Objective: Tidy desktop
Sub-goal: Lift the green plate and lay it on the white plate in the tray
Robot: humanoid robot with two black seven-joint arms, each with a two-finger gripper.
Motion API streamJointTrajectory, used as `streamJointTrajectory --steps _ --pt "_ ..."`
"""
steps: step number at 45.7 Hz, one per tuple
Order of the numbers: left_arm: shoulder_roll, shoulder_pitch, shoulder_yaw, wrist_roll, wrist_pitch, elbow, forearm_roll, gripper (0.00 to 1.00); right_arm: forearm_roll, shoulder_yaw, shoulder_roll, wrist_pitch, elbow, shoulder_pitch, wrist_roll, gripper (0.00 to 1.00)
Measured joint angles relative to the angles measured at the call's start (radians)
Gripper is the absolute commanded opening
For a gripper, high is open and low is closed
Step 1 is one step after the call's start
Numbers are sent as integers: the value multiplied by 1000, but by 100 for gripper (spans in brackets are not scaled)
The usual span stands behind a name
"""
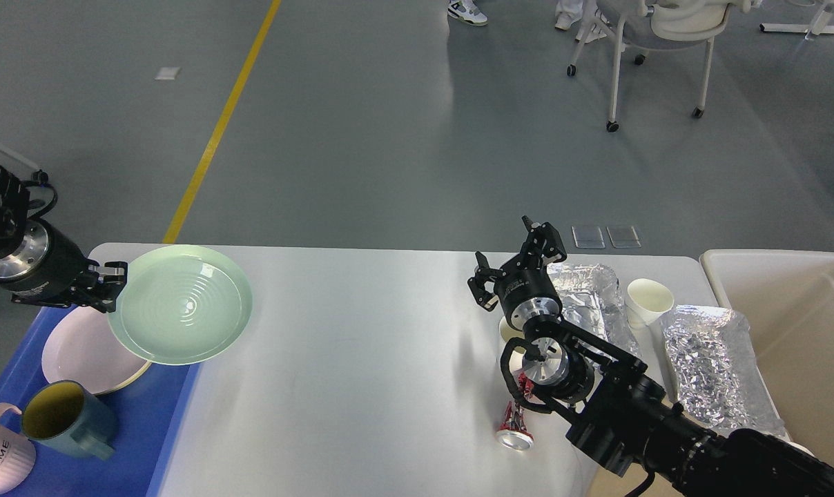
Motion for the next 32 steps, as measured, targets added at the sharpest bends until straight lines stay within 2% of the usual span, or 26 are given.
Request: streamJointTrajectory --steps 9,19,26,32 --pt "93 146 -50 -1 103 117 -3 0 0 0 0 0 0 0 0 100" --pt "141 356 -153 0 162 270 -3 0 0 0 1 0 0 0 0 100" --pt "144 433 -188 5 190 321 -3 0 0 0 0 0 0 0 0 100" --pt "145 454 -195 42 220 335 -3 0 0 0 0 0 0 0 0 100"
